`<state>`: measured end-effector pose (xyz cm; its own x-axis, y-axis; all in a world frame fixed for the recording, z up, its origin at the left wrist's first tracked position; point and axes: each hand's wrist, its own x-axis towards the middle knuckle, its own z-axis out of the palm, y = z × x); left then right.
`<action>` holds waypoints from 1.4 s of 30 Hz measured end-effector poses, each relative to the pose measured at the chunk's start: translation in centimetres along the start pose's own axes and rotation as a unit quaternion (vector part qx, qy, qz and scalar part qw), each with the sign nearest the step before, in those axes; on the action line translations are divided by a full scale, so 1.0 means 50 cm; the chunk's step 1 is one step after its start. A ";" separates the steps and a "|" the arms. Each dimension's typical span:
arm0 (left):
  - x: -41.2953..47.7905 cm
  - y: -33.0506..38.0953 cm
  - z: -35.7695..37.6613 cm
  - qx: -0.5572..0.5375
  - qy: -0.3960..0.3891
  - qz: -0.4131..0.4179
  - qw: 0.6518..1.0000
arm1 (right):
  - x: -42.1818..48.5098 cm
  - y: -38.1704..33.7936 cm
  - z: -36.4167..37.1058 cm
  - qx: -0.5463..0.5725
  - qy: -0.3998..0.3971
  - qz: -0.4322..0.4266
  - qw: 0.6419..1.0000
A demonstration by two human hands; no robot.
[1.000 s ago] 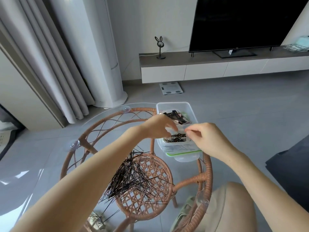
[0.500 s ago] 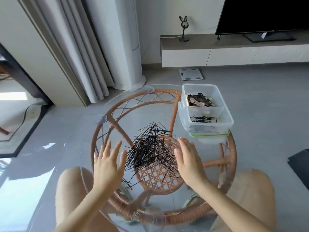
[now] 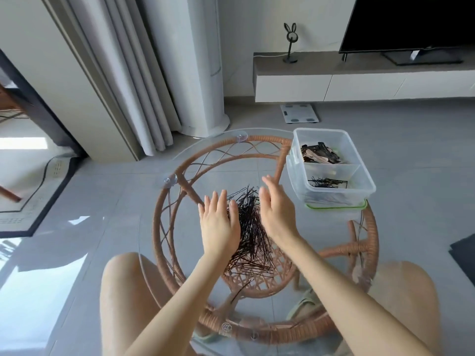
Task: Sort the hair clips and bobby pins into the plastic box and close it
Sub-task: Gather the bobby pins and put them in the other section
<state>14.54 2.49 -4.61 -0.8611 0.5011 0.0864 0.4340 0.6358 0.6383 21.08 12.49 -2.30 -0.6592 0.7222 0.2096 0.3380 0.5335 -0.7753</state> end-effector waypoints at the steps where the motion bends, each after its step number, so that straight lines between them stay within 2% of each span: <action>1: 0.008 0.002 0.000 0.007 -0.006 0.003 1.000 | 0.030 0.007 0.007 -0.028 -0.026 0.013 0.999; 5: 0.029 0.009 -0.004 0.008 -0.046 0.014 0.999 | 0.073 0.034 0.039 -0.103 -0.158 -0.003 0.982; 7: 0.034 0.008 -0.004 -0.002 -0.076 0.039 0.996 | 0.054 0.037 0.038 -0.084 -0.196 -0.022 0.977; 9: 0.034 0.007 -0.005 -0.014 -0.096 0.062 0.993 | 0.023 0.034 0.026 -0.034 -0.209 -0.042 0.976; 13: 0.002 0.009 -0.026 -0.079 -0.086 0.077 0.990 | -0.042 0.028 -0.010 0.031 -0.198 -0.068 0.977; 16: -0.037 0.013 -0.054 -0.146 -0.120 0.078 0.979 | -0.073 0.025 -0.042 0.098 -0.222 -0.049 0.969; 18: -0.049 0.011 -0.078 -0.159 -0.152 0.066 0.973 | -0.085 0.019 -0.070 0.094 -0.230 -0.035 0.968; 20: -0.047 0.002 -0.103 -0.088 -0.161 0.064 0.981 | -0.093 0.017 -0.105 -0.001 -0.214 -0.049 0.976; 22: -0.049 -0.006 -0.129 0.031 -0.190 0.076 0.978 | -0.104 0.018 -0.135 -0.139 -0.236 -0.081 0.958; 25: -0.068 -0.006 -0.147 0.209 -0.250 0.126 0.937 | -0.123 0.028 -0.141 -0.298 -0.299 -0.112 0.900; 27: -0.078 -0.002 -0.139 0.270 -0.256 0.163 0.914 | -0.129 0.031 -0.126 -0.325 -0.296 -0.123 0.890; 31: -0.068 0.013 -0.123 0.241 -0.252 0.165 0.923 | -0.118 0.021 -0.100 -0.274 -0.254 -0.136 0.917; 34: -0.054 0.024 -0.122 0.210 -0.268 0.153 0.928 | -0.113 0.009 -0.092 -0.205 -0.254 -0.105 0.939; 42: -0.036 0.033 -0.148 0.168 -0.273 0.125 0.939 | -0.098 -0.004 -0.102 -0.129 -0.206 -0.053 0.969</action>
<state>14.85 -1.75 1.95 -0.4968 0.8274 -0.2620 0.7430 0.5615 0.3643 27.67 11.09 -0.11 -0.8936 0.4486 -0.0169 0.3753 0.7259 -0.5764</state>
